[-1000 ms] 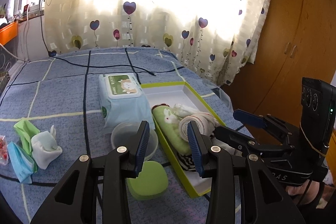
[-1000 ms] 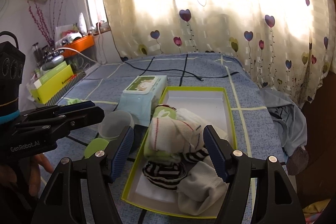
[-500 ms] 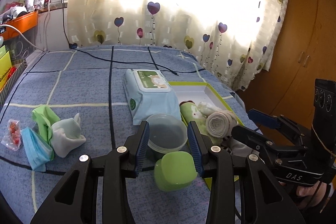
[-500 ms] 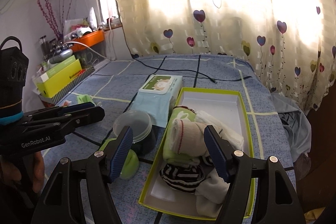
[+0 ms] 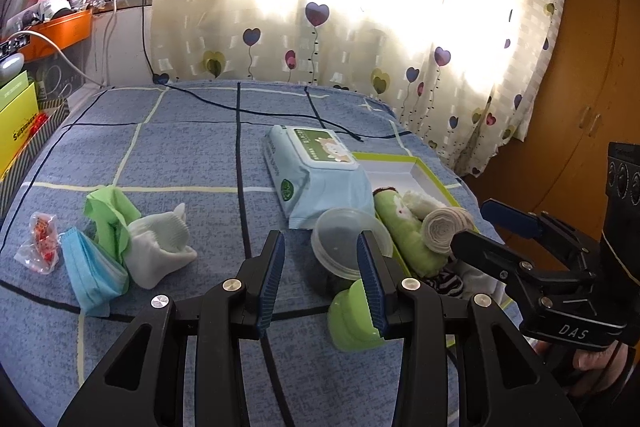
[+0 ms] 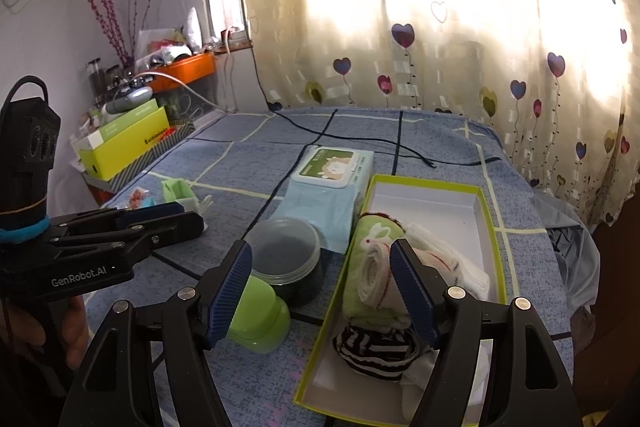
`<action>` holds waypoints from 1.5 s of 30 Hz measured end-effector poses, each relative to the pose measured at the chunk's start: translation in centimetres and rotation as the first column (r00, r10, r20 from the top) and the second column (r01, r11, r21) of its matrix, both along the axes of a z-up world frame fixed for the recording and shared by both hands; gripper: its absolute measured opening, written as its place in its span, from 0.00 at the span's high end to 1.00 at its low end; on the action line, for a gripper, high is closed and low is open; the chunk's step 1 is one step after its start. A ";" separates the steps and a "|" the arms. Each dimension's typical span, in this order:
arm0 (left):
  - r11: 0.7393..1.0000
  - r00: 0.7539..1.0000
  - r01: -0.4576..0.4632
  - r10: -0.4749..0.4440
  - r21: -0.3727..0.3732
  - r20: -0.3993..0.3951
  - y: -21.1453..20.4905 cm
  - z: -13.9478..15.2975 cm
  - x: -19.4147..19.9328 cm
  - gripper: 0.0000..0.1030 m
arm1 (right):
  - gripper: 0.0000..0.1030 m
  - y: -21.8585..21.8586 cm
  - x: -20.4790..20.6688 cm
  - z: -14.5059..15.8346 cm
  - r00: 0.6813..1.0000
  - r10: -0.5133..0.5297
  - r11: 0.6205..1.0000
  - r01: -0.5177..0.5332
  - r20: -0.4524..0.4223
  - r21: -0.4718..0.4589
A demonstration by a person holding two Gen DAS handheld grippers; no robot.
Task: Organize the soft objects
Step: 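Withdraw both tools from the box toward the remaining items, then grasp the blue face mask with the left gripper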
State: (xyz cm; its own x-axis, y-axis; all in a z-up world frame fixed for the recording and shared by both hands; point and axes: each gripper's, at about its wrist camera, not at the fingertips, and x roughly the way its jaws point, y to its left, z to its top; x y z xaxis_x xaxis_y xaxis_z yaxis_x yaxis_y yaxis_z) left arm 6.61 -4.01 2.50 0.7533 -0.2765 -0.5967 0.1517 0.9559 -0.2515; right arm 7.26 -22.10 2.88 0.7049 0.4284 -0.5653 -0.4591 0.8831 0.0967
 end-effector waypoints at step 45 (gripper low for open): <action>0.914 0.913 -0.396 0.381 -0.088 -0.148 16.7 -5.7 -0.6 0.56 | 0.30 14.3 2.8 -1.5 0.957 0.275 0.957 -0.282 -0.095 -0.072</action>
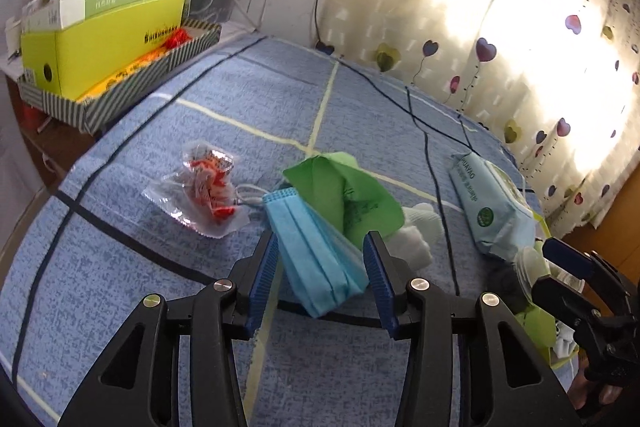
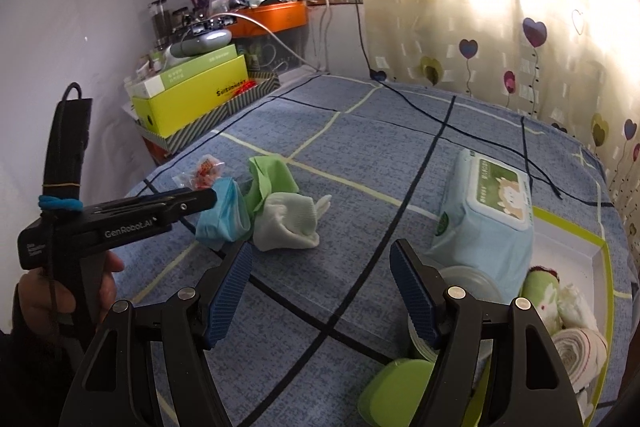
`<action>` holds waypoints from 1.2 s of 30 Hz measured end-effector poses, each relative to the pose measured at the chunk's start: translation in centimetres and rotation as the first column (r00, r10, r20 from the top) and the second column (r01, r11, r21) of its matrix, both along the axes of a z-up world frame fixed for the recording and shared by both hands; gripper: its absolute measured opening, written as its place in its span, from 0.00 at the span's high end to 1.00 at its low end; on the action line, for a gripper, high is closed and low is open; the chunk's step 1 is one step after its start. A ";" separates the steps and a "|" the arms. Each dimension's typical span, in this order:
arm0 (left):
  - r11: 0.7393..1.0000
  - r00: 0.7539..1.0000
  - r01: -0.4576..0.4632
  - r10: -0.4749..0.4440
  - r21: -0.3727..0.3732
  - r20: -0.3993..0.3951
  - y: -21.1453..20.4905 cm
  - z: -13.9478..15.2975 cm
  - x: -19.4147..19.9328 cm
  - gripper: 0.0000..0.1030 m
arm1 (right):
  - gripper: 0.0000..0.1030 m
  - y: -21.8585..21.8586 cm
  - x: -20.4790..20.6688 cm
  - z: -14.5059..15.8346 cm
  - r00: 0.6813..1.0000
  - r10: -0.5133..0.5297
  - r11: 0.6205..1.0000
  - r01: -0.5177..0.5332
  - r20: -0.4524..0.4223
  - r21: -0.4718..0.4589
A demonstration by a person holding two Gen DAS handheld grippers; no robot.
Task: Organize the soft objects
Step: 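Grasp the blue face mask with the left gripper, then grasp the green mask with the right gripper while the left holds the blue mask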
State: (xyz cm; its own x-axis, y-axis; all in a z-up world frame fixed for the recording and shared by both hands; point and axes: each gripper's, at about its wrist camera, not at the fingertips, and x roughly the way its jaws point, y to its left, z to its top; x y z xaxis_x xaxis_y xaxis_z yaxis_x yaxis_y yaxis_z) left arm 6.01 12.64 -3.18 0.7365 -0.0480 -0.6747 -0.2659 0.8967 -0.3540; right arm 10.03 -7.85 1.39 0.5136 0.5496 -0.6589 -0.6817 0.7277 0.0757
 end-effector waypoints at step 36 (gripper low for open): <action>0.991 1.000 0.025 -0.024 -0.132 0.011 3.5 -2.8 -1.1 0.78 | 0.59 16.0 8.2 -5.9 0.986 0.111 0.972 -0.134 -0.126 -0.192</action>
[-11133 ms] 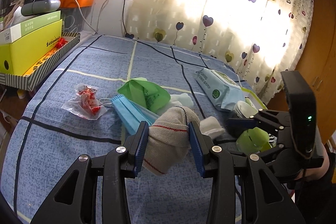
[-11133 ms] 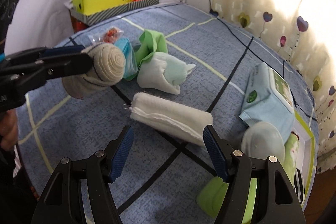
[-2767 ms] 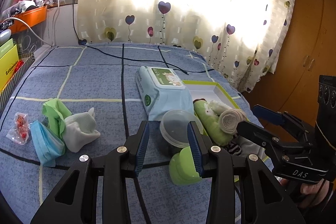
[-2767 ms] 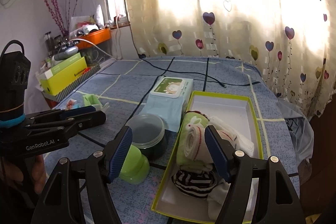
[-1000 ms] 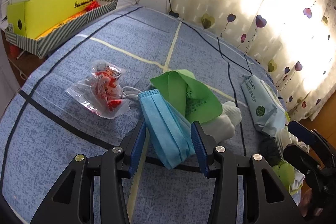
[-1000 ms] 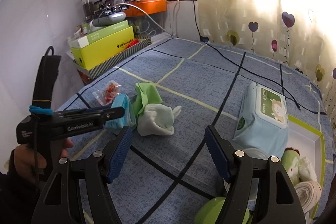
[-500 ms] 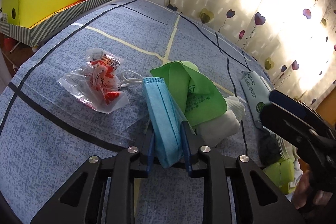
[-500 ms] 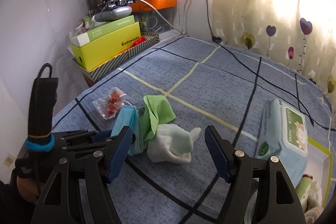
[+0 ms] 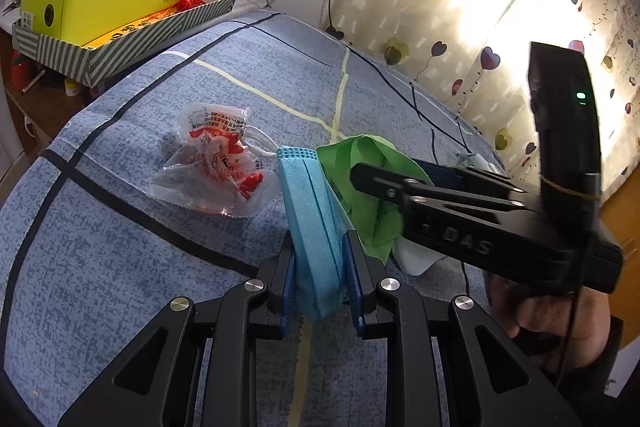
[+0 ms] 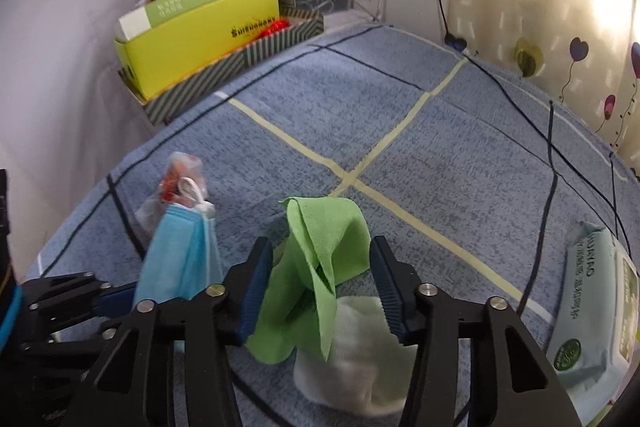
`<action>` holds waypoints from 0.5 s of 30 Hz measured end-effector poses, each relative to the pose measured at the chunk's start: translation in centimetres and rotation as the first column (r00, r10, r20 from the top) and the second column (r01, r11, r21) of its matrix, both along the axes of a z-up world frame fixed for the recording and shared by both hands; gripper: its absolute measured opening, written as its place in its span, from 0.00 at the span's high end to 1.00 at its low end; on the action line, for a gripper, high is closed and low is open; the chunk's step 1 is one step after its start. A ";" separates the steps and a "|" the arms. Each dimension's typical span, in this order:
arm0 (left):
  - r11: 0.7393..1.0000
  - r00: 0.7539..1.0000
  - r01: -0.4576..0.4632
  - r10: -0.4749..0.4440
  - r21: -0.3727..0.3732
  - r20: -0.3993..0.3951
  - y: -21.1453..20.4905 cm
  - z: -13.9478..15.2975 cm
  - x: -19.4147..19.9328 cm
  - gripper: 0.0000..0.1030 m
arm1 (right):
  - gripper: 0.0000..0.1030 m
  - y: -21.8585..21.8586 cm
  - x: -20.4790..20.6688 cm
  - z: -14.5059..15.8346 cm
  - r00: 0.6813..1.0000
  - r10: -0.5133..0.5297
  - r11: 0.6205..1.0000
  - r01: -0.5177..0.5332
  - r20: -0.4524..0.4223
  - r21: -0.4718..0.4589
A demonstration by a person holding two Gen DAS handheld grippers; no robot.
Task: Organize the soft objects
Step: 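Grasp the green mask with the right gripper while the left holds the blue mask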
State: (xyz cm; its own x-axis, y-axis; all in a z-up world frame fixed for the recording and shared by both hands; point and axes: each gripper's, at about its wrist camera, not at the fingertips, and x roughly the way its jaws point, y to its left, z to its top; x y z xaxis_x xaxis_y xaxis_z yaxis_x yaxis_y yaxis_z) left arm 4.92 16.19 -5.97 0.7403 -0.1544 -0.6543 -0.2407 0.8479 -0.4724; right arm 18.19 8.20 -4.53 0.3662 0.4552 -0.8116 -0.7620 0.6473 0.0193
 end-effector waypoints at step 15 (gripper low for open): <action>0.999 0.999 0.007 -0.009 0.037 0.045 -0.8 2.1 -0.4 0.78 | 0.91 -2.8 -2.2 4.0 0.998 -0.004 0.992 -0.004 0.066 0.127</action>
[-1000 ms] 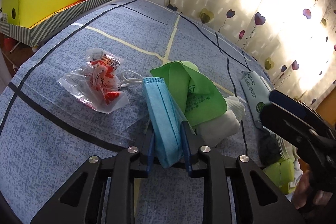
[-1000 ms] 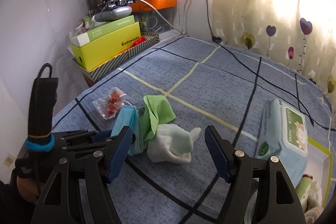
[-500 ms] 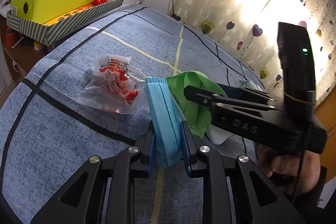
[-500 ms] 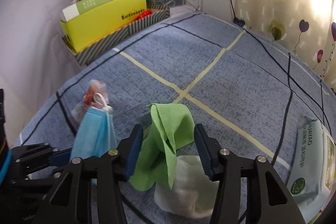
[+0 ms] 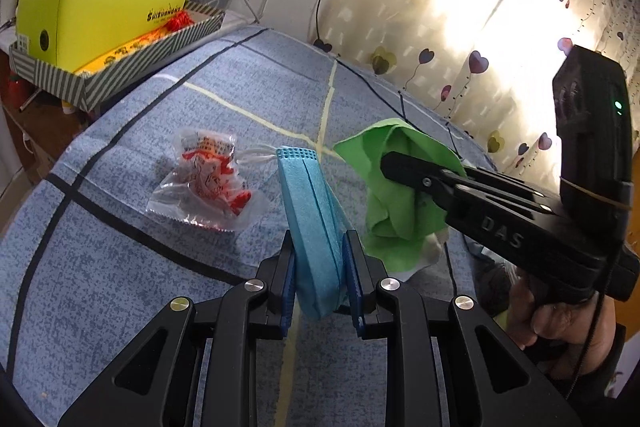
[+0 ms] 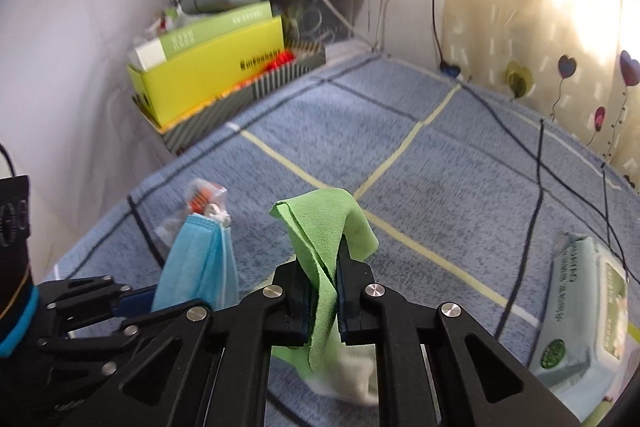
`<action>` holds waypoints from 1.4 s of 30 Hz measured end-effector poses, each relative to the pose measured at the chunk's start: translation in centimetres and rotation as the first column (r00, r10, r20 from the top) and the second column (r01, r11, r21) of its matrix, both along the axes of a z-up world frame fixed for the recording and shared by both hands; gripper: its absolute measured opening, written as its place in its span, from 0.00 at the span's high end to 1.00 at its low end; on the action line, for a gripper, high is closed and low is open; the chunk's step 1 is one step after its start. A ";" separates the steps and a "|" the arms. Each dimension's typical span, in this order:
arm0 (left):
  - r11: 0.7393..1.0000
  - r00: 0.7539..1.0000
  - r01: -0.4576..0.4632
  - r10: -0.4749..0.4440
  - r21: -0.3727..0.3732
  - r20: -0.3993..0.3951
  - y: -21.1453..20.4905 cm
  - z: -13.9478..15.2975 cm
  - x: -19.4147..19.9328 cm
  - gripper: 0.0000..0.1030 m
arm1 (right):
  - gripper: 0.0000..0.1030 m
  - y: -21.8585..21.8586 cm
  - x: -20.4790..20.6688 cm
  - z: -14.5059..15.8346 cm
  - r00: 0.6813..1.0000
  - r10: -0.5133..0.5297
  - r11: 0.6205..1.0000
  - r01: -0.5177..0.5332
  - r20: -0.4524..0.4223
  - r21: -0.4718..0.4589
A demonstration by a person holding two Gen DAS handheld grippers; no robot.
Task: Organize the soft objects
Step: 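Grasp the green mask with the right gripper while the left holds the blue mask, then carry the blue mask and green mask toward the lime-rimmed box with both grippers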
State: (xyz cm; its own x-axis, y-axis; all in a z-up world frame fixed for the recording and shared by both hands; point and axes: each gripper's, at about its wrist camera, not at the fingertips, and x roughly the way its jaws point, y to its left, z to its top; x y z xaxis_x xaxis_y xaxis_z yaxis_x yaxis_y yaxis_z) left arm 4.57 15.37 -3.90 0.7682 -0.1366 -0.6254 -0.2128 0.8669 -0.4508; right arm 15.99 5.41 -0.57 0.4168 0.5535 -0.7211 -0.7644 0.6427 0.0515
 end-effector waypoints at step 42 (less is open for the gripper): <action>0.969 0.978 0.134 -0.164 0.206 0.132 -11.9 8.1 -1.6 0.78 | 0.91 -17.8 -8.3 6.8 0.978 -0.178 0.965 0.153 0.107 0.213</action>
State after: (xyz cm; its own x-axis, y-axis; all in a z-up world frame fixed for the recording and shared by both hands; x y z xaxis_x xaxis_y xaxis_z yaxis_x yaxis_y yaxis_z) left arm 2.99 3.49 4.16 0.8338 -0.1429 -0.5333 -0.0188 0.9580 -0.2861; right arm 7.64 -12.40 6.21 0.5940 0.5981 -0.5380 -0.6569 0.7467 0.1048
